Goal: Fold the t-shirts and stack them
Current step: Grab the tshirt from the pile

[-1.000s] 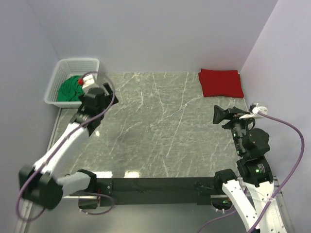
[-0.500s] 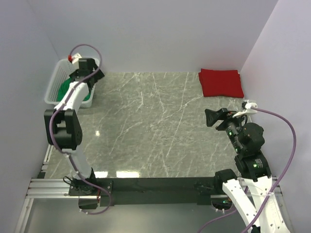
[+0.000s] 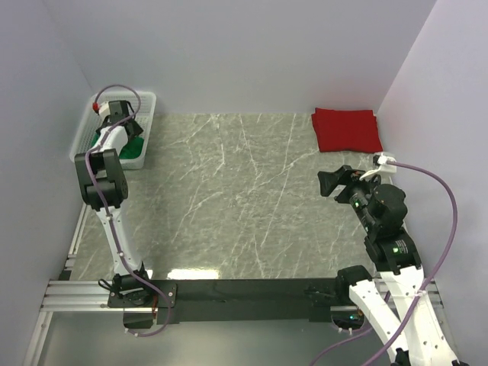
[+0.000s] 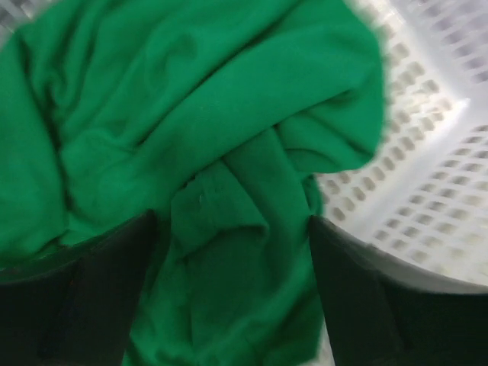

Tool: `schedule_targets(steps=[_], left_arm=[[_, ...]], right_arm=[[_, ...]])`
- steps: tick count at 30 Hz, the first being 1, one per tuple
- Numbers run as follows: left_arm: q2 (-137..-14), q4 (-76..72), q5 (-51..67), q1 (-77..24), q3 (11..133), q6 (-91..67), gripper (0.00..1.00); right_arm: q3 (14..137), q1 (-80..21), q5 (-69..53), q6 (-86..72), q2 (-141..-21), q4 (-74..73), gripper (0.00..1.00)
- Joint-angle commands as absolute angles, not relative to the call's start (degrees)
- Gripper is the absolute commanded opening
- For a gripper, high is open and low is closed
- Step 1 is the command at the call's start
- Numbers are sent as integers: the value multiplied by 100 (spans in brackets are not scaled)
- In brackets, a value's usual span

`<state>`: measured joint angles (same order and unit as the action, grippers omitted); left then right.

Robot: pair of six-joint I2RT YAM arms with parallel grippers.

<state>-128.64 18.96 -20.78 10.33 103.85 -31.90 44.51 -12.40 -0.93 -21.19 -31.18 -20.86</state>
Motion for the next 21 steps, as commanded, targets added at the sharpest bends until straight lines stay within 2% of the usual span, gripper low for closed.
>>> schedule_targets(steps=[1, 3, 4, 7, 8, 15, 21], left_arm=[[-12893, 1653, -1811, 1072, 10573, -3059, 68], [-12806, 1556, -1732, 1072, 10530, -2971, 44], [-12614, 1364, -1723, 1064, 10486, -2936, 26], [-12027, 1012, -1644, 1063, 10240, -2708, 4], [-11858, 959, -1591, 1055, 10239, -2707, 1], [-10180, 932, -670, 721, 10169, -2619, 1], [-9098, 1379, 368, -262, 10371, -2496, 3]], right_arm=[[4474, -1274, -44, -2267, -3182, -2074, 88], [4474, -1283, -123, -2303, -3182, -2065, 88], [4491, -1283, -149, -2311, -3182, -2065, 88], [4509, -1283, -150, -2347, -3147, -2092, 88], [4517, -1283, -141, -2347, -3129, -2109, 88], [4535, -1275, -35, -2373, -2953, -2127, 88], [4632, -1283, -97, -2382, -2988, -2136, 90]])
